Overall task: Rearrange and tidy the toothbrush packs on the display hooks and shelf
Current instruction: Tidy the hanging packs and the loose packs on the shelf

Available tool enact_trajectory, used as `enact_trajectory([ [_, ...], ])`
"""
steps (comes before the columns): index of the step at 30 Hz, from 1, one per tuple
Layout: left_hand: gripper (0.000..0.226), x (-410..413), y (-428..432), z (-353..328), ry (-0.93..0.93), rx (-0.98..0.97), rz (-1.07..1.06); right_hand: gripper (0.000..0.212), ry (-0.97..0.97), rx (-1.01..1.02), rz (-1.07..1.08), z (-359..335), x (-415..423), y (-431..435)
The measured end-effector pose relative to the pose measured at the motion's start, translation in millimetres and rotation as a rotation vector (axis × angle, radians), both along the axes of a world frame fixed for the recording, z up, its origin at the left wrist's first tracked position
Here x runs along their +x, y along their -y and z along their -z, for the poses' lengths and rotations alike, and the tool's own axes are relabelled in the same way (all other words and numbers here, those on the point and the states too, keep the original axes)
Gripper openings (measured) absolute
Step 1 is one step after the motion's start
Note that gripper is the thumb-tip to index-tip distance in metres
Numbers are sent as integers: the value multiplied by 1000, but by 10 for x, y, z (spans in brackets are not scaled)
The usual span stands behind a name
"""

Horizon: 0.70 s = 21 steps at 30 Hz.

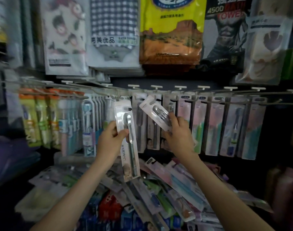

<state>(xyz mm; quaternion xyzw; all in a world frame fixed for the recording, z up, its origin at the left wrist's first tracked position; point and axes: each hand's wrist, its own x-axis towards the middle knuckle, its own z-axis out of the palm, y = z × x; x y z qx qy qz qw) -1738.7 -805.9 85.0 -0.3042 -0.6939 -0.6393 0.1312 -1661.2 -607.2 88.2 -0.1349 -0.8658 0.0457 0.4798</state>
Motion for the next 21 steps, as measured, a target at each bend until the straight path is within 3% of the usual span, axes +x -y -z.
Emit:
enact_trajectory([
  [5,4,-41,69,19,10,23,0,70,-15,-94,2,2,-181,79],
  [12,20,-45,59,114,-3,23,15,76,33,-231,18,-26,-372,169],
  [21,13,-10,-110,220,6,40,41,71,144,-394,-30,-118,-588,215],
])
